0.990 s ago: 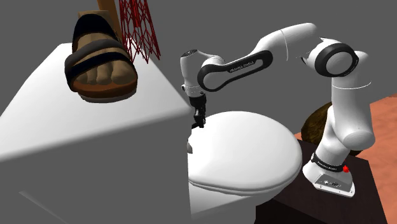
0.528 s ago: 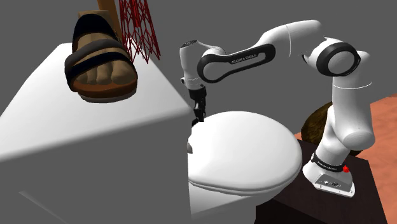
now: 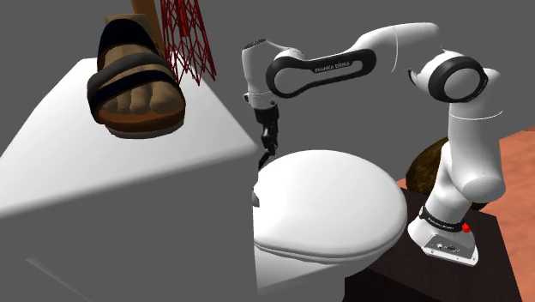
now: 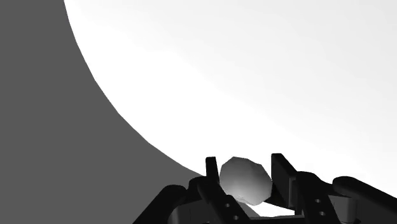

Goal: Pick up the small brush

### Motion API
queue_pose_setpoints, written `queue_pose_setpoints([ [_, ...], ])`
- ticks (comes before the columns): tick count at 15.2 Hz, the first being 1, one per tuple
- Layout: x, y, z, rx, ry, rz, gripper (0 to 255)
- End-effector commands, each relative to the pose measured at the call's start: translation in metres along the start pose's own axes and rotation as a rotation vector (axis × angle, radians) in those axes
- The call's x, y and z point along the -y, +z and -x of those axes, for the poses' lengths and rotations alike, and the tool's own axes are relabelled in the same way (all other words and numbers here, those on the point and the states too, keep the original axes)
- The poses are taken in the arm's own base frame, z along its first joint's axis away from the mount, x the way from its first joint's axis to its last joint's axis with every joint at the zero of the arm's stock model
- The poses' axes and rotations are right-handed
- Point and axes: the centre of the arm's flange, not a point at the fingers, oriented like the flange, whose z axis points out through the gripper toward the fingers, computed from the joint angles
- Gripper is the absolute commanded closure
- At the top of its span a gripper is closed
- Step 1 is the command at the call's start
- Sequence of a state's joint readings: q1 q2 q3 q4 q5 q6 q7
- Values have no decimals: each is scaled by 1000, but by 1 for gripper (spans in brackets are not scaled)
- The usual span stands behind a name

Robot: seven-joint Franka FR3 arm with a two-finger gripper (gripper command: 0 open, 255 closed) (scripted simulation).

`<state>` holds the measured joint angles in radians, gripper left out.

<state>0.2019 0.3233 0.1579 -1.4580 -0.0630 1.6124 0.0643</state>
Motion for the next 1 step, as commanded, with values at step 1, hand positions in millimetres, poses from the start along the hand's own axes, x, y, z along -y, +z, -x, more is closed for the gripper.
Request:
queue_pose_setpoints([
  [1,1,-4,0,0,0,0,255],
])
